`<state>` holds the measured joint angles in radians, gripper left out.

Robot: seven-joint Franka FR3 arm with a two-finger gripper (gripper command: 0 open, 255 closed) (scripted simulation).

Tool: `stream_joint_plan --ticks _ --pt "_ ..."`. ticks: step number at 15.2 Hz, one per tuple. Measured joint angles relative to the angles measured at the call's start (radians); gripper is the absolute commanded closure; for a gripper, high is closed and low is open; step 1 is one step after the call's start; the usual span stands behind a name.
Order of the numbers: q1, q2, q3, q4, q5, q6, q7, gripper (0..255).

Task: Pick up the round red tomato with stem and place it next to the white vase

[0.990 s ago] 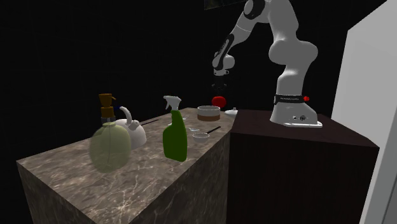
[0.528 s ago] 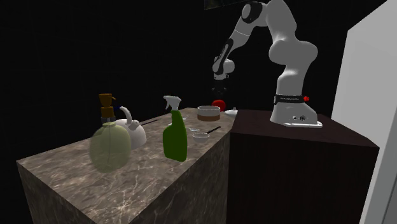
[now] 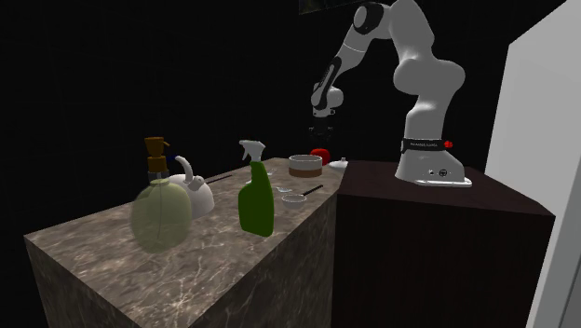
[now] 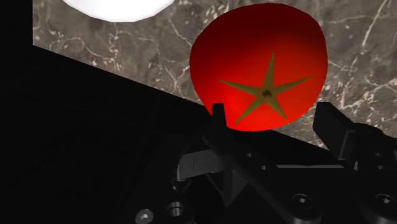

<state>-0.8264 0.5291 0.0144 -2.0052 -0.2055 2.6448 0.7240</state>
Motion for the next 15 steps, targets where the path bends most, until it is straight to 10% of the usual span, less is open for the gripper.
stream_joint_plan --ticks 15 --pt "-0.002 -0.112 0.014 -0.029 0.017 -0.084 -0.012 0"
